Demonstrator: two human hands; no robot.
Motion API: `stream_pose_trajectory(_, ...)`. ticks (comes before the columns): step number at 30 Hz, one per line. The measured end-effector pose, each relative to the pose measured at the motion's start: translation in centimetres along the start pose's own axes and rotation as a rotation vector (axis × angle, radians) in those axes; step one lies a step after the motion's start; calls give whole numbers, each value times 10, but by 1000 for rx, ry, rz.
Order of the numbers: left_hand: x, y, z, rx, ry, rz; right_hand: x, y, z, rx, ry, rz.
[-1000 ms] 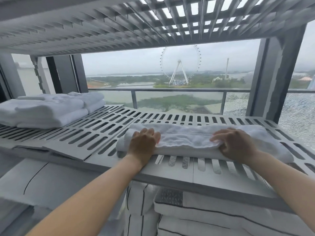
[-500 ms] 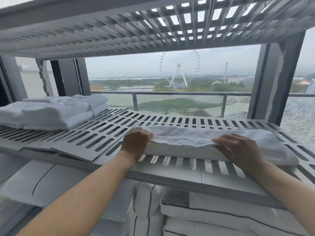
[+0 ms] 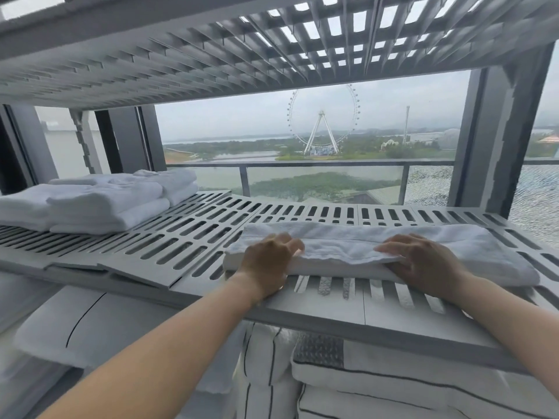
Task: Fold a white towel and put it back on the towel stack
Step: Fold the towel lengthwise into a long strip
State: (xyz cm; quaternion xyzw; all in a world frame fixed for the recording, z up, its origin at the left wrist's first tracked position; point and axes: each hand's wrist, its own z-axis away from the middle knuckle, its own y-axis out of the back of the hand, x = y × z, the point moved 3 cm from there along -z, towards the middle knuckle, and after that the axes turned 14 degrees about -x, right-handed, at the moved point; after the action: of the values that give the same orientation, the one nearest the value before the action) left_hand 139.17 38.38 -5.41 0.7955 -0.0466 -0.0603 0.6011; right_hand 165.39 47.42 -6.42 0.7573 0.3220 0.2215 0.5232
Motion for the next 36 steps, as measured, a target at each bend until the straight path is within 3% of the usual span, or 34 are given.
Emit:
stream_pose_trajectory(8,36,-28,-66,61,-113,-38,25,-5,-29,-57,68,-5)
stream_pose_trajectory(19,9,-35,-105,53,77,54,58,-18,-82,-26,212,-101)
stream_pose_trajectory(25,33,-31,-126,-29,202,174,67,-25,-100,2,178,-79)
stream_pose_trajectory(30,86,-34,-179,-215,180,169,76,-24,-94,38,258,-73)
stream_pose_trajectory(36,82,-52,-185,-72,127,153,107,-22,-101,-81,140,-74)
